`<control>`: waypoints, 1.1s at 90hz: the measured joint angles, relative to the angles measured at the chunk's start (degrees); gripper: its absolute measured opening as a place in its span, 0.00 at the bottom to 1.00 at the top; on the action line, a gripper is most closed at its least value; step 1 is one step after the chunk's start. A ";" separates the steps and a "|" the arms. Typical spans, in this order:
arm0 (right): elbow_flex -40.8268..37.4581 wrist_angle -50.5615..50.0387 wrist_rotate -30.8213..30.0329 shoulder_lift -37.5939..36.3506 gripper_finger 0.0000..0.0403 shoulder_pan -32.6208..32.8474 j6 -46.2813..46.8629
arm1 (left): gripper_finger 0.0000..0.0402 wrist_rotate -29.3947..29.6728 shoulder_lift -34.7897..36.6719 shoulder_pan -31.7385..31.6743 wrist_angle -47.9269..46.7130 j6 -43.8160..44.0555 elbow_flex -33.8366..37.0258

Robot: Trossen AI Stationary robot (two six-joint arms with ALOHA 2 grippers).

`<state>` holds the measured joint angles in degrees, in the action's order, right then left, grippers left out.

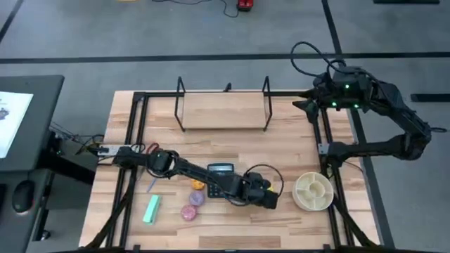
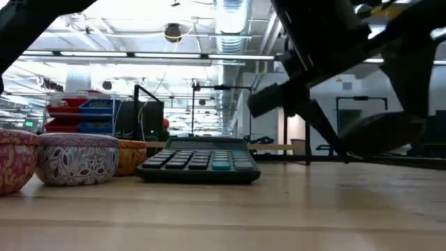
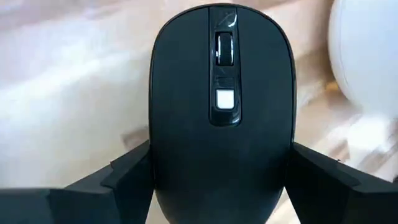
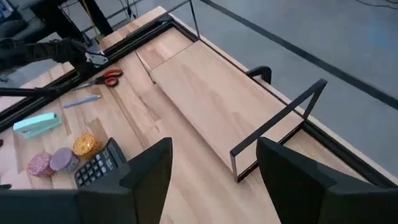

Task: Stock shelves
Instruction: Remove the black mouse from the bottom left of the shelf, then return to Home Position

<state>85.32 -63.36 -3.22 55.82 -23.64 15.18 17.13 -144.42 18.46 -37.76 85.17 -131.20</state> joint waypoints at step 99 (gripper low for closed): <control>-0.04 -2.79 0.13 1.61 0.55 5.70 1.36 | 0.83 -3.49 3.83 -2.38 -10.58 -3.40 -2.34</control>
<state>85.27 -66.15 -3.09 57.43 -17.93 16.53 13.64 -140.59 16.08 -48.34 81.77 -133.53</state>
